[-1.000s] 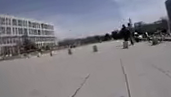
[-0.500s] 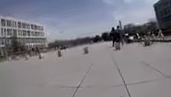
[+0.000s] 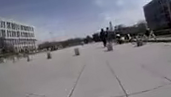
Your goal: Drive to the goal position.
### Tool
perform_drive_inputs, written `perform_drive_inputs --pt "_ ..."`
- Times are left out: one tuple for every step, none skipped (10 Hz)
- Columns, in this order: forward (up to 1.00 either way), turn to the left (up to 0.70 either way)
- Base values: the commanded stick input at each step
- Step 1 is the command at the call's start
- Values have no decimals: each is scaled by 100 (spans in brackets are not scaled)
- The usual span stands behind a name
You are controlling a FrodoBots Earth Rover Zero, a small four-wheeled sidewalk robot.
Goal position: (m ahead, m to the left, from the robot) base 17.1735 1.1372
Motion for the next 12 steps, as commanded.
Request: perform_drive_inputs --pt "70 0" --pt "70 0" --pt "70 0" --pt "70 0" --pt "70 0" --pt "70 0" --pt "70 0" --pt "70 0" --pt "70 0" --pt "70 0" --pt "70 0" --pt "70 0"
